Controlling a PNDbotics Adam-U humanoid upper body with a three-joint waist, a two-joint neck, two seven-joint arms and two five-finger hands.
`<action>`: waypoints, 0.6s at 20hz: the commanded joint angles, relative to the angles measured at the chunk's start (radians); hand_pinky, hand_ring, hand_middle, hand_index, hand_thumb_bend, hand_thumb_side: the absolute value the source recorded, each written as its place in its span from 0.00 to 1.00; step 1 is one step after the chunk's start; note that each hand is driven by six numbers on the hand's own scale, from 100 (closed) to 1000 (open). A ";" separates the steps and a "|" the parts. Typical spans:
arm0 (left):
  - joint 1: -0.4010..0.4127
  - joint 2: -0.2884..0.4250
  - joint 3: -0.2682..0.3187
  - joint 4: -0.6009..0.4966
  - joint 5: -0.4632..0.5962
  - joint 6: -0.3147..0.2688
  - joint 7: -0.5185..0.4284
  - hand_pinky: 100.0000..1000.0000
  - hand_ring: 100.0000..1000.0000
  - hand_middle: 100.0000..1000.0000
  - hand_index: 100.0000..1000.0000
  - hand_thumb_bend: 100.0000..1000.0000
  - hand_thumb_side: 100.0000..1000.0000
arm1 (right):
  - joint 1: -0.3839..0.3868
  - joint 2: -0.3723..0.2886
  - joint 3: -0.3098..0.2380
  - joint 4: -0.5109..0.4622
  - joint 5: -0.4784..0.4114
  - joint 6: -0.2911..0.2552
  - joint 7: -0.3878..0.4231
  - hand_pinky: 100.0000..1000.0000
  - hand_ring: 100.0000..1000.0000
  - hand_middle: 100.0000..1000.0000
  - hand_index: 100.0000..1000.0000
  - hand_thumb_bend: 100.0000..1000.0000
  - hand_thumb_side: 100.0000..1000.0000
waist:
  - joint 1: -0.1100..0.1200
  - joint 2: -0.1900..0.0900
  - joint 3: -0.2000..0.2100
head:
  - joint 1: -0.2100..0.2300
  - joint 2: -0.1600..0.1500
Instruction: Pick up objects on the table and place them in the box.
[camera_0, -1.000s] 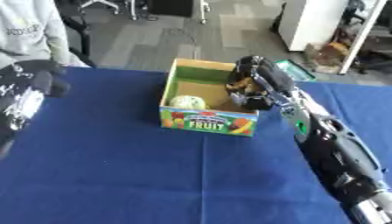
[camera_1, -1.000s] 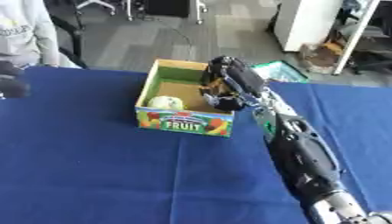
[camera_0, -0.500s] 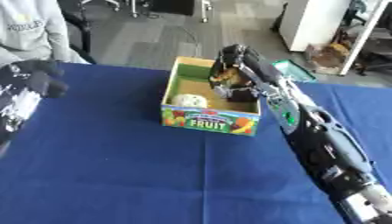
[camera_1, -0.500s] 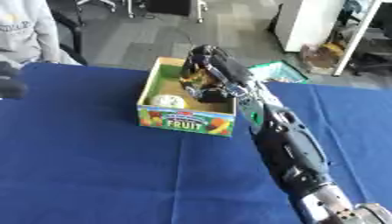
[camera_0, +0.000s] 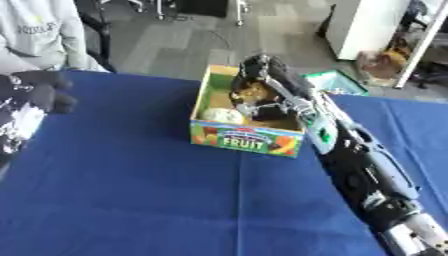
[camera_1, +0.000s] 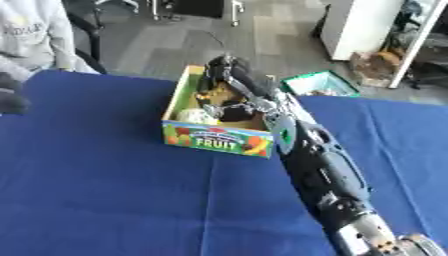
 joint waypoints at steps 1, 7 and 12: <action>-0.016 0.005 0.002 -0.021 0.002 -0.002 -0.006 0.70 0.64 0.66 0.75 0.10 0.50 | -0.019 -0.010 -0.019 -0.015 -0.032 -0.001 0.044 0.41 0.10 0.27 0.48 0.00 0.00 | 0.009 -0.016 0.002 | -0.005 -0.012; -0.016 0.001 0.000 -0.020 -0.009 -0.004 -0.010 0.70 0.64 0.66 0.75 0.10 0.51 | 0.011 -0.018 -0.039 0.002 -0.036 -0.001 0.099 0.49 0.18 0.32 0.51 0.00 0.00 | 0.013 0.004 0.011 | -0.014 -0.030; -0.015 0.002 0.001 -0.020 -0.011 -0.005 -0.010 0.70 0.64 0.66 0.75 0.10 0.51 | 0.015 -0.023 -0.053 0.010 -0.033 -0.001 0.101 0.54 0.33 0.43 0.58 0.00 0.00 | 0.014 0.003 0.007 | -0.015 -0.033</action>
